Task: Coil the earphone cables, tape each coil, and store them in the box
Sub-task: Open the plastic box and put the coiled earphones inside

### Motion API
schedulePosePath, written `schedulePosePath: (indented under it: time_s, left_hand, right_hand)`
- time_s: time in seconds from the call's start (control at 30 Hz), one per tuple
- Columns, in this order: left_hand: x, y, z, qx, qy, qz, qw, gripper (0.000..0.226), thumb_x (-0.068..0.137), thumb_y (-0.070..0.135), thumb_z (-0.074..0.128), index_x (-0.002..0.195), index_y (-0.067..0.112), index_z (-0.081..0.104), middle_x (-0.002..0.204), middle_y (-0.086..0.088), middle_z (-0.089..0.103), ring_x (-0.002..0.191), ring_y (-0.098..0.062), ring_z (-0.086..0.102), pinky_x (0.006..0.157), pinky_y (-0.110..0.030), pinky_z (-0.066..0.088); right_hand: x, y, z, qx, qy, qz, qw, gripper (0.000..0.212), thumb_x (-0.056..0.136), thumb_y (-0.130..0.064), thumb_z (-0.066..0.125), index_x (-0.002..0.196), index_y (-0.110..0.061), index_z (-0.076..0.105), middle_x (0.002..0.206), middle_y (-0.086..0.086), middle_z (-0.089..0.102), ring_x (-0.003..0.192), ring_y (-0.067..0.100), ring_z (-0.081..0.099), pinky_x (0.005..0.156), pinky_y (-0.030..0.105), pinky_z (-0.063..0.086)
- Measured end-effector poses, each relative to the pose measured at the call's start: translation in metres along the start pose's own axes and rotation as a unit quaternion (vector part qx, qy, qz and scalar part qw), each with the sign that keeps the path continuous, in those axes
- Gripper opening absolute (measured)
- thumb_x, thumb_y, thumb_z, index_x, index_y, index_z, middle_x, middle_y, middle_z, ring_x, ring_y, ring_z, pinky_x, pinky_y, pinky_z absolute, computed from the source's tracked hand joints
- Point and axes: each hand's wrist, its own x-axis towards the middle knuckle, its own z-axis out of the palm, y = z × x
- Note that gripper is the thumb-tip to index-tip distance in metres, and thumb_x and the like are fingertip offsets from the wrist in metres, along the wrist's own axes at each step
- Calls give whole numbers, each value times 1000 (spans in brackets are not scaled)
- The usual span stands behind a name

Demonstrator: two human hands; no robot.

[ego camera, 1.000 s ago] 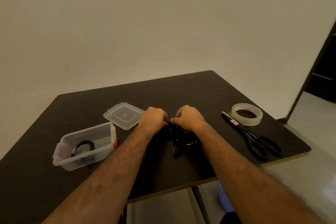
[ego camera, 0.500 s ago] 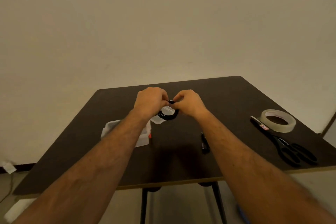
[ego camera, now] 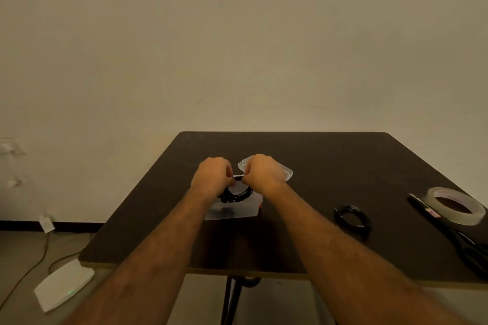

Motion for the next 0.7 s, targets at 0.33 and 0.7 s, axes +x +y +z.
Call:
schedulePosePath:
  time_s: [0.33, 0.7]
  left_hand:
    - [13, 1, 27, 36, -51, -15, 998, 26, 91, 30, 67, 113, 16, 69, 107, -5, 68, 96, -22, 65, 95, -42, 53]
    - [-18, 82, 28, -7, 81, 143, 986, 20, 98, 28, 56, 111, 18, 69, 106, -1, 69, 96, -18, 64, 87, -33, 52]
  right_hand:
    - [2, 4, 27, -81, 6, -30, 996, 13, 92, -16, 64, 104, -13, 68, 101, 9, 68, 92, 23, 66, 79, 36, 57]
    - [-9, 80, -33, 9, 55, 53, 997, 7, 93, -25, 63, 98, -21, 66, 90, -1, 65, 80, 12, 63, 76, 33, 57]
